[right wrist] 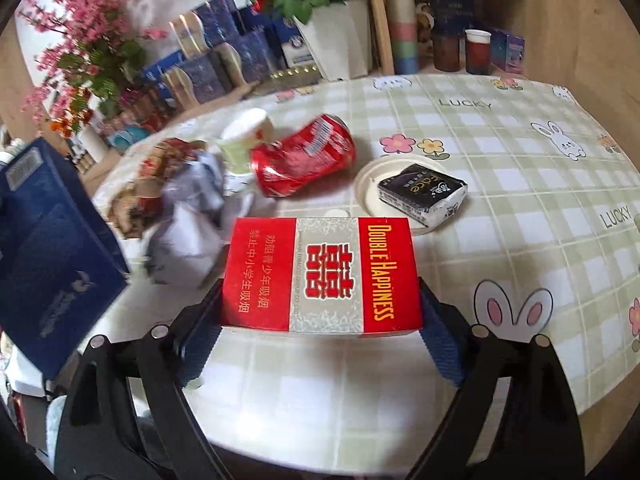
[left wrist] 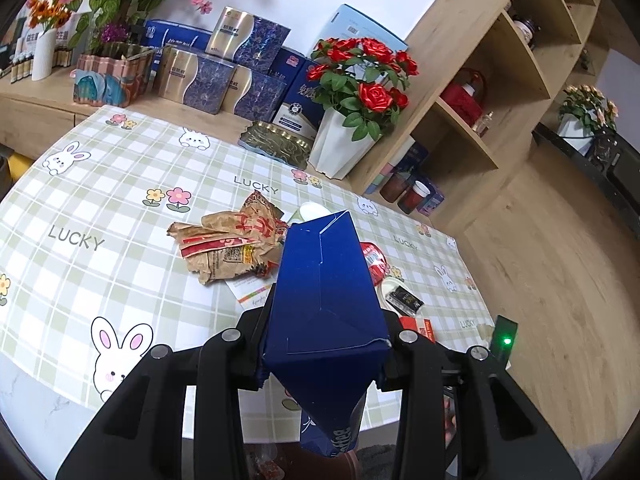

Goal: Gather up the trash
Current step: 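Carry the coffee box over the bin and open the left tool while the right tool carries the pack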

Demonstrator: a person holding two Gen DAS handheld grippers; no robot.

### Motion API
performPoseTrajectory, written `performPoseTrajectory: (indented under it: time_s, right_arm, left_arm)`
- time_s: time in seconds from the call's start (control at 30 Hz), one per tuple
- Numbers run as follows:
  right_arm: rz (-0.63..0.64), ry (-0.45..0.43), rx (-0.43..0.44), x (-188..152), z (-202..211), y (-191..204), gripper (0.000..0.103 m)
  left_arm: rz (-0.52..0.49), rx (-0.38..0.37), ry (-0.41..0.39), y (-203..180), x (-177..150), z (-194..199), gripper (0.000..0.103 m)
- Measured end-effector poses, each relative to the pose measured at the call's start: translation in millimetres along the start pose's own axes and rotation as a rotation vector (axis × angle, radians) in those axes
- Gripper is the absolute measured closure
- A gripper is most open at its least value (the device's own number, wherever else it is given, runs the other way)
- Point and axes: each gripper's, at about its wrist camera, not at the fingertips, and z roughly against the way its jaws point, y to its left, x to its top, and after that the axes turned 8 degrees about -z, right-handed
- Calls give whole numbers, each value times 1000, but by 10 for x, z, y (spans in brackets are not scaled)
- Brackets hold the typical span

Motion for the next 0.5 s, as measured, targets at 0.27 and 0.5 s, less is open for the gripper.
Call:
performPoseTrajectory:
  time_s: [0.27, 0.5]
  right_arm:
    - [27, -29, 59, -270, 493, 90, 16]
    - [70, -44, 68, -607, 847, 162, 16]
  left_arm:
    - [-20, -16, 26, -210, -230, 219, 67]
    - [-33, -1, 54, -355, -615, 398, 67]
